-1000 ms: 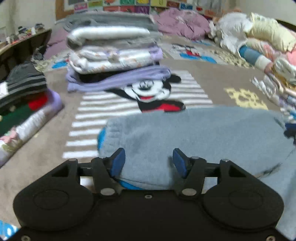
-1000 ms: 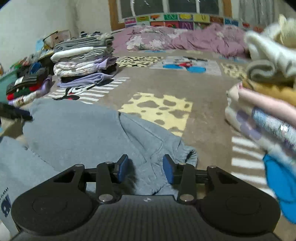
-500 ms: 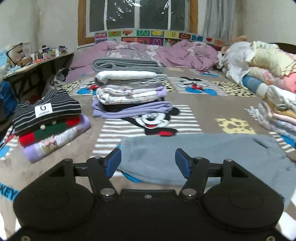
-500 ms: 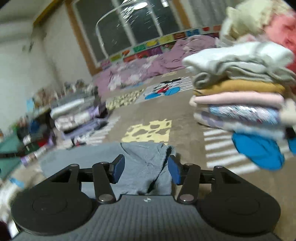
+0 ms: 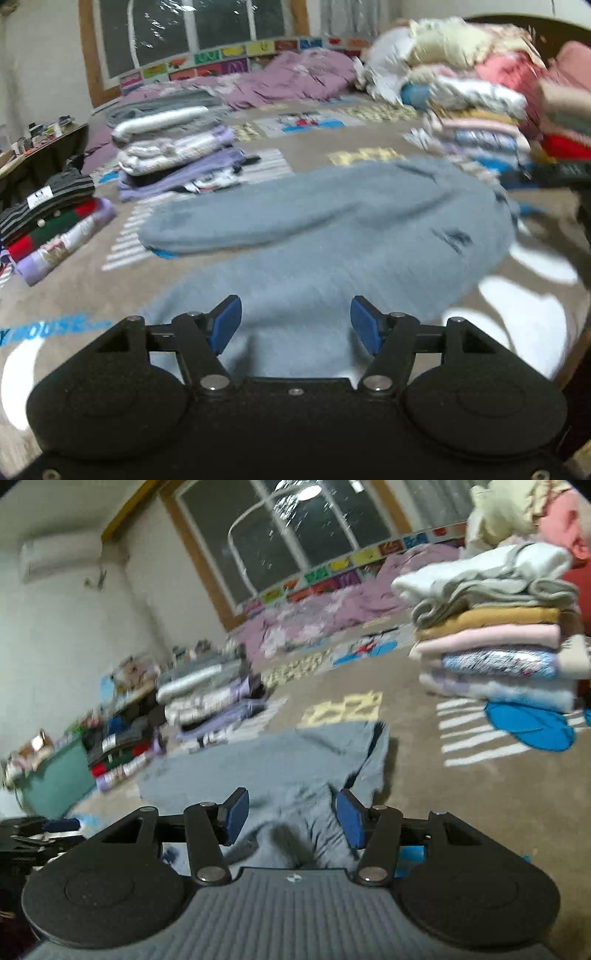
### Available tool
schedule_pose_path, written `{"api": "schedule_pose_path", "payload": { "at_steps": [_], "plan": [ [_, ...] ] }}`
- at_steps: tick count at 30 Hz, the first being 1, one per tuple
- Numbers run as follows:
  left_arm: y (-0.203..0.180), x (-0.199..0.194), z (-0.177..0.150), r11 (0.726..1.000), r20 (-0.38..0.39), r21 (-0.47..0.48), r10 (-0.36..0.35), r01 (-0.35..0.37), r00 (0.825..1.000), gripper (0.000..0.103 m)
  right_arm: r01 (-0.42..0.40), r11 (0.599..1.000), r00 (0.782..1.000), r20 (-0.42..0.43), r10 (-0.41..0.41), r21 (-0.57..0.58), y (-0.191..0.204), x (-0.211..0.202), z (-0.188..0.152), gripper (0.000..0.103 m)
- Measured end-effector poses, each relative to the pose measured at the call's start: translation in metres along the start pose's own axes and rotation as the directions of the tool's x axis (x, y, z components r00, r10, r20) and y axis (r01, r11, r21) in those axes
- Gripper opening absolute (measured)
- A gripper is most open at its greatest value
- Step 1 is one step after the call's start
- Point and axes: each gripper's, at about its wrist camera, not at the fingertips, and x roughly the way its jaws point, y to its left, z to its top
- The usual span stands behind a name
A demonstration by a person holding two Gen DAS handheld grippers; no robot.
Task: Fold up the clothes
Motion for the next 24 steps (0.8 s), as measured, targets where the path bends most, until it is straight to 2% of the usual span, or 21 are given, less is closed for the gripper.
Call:
{"api": "schedule_pose_path", "payload": {
  "at_steps": [4, 8, 10, 13, 14, 16, 18, 20, 24],
  "plan": [
    [-0.008, 0.005, -0.018, 1.0, -0.04, 0.022, 0.009, -0.008, 0.999, 0.065, 0.005, 0.999, 0.997, -0.079, -0.009, -0.048, 0.0, 0.019, -0.004, 0.054],
    [-0.007, 0.012, -0.025, 0.999, -0.054, 0.029, 0.042, -0.04, 0.998, 0.065, -0.029, 1.0, 0.992, -0.124, 0.029, 0.0, -0.008, 0.019, -0.007, 0.054],
    [-0.004, 0.011, -0.025, 0.999, -0.027, 0.015, 0.049, -0.048, 0.998, 0.065, -0.027, 0.999, 0.992, -0.126, 0.029, 0.021, -0.013, 0.016, -0.007, 0.051],
    [-0.008, 0.009, -0.025, 0.998, 0.02, 0.03, 0.056, -0.056, 0.998, 0.065, -0.014, 0.998, 0.993, -0.117, 0.021, 0.066, -0.024, 0.015, -0.007, 0.058],
    [-0.01, 0.011, -0.025, 0.997, 0.025, 0.042, 0.057, -0.058, 0.998, 0.065, -0.037, 0.996, 0.992, -0.114, 0.046, 0.078, -0.025, 0.016, -0.007, 0.057],
    [-0.014, 0.015, -0.027, 0.996, 0.024, 0.062, 0.058, -0.059, 0.998, 0.065, -0.08, 0.996, 0.989, -0.125, 0.084, 0.042, -0.019, 0.015, -0.009, 0.057],
    [-0.015, 0.019, -0.029, 0.996, 0.02, 0.068, 0.058, -0.059, 0.998, 0.066, -0.07, 0.997, 0.986, -0.156, 0.067, -0.015, -0.014, 0.014, -0.012, 0.057],
    [-0.016, 0.02, -0.03, 0.995, 0.03, 0.075, 0.061, -0.063, 0.998, 0.067, -0.061, 0.998, 0.982, -0.181, 0.056, -0.017, -0.016, 0.019, -0.014, 0.054],
    [-0.023, 0.02, -0.032, 0.988, 0.058, 0.131, 0.078, -0.085, 0.995, 0.069, -0.081, 0.996, 0.98, -0.18, 0.084, 0.025, -0.023, 0.023, -0.015, 0.053]
  ]
}}
